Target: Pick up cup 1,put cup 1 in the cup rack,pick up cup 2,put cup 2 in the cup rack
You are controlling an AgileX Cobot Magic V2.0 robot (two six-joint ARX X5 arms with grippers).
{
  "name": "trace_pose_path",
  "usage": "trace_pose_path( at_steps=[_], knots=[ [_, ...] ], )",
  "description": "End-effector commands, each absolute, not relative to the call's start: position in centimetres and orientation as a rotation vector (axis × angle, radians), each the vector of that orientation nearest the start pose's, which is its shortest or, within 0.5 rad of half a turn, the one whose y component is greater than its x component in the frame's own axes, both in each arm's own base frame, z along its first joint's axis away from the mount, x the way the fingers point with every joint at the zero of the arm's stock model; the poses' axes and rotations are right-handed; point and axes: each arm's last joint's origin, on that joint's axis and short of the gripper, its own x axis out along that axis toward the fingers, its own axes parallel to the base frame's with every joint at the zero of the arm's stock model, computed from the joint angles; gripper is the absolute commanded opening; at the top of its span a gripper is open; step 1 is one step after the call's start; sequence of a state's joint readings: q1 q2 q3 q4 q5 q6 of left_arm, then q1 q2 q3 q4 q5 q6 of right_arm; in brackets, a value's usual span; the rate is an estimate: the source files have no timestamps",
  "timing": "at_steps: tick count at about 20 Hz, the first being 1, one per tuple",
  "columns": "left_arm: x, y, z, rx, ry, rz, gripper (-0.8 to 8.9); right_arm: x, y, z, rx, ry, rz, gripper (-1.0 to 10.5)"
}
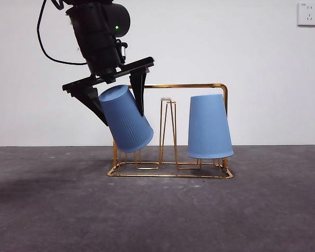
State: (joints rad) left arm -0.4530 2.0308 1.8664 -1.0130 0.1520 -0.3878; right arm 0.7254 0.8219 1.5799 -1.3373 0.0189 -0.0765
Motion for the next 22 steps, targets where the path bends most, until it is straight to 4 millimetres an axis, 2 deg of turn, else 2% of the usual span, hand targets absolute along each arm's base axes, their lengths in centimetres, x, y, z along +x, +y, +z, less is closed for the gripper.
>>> trace_pose_path(
  at_steps=[1,2,4,5,13,17,22],
  knots=[
    [38.0,-19.7,26.3,-0.163,1.288,-0.343,3.16,4.5,3.9,45.5,-0.293,0.524,0.710,2.8],
    [38.0,-19.7,26.3,-0.167,1.297,-0.352,3.31,4.5,3.9,45.5,-0.292,0.525,0.712,2.8],
    [37.9,-19.6,26.3,-0.164,1.312,-0.347,4.61,4.5,3.9,45.4,-0.292,0.525,0.714,2.8],
    [37.8,-19.6,26.3,-0.163,1.317,-0.345,4.78,4.5,3.9,45.4,-0.292,0.525,0.714,2.8],
    [37.2,-19.2,26.6,-0.139,1.358,-0.339,4.81,4.5,3.9,45.5,-0.293,0.525,0.714,2.8],
    [36.5,-18.8,28.6,-0.143,1.306,-0.361,4.81,4.5,3.9,45.4,-0.292,0.525,0.714,2.8],
    [33.8,-17.5,33.1,-0.118,1.226,-0.413,4.80,4.5,3.9,45.5,-0.292,0.524,0.714,2.8]
  ],
)
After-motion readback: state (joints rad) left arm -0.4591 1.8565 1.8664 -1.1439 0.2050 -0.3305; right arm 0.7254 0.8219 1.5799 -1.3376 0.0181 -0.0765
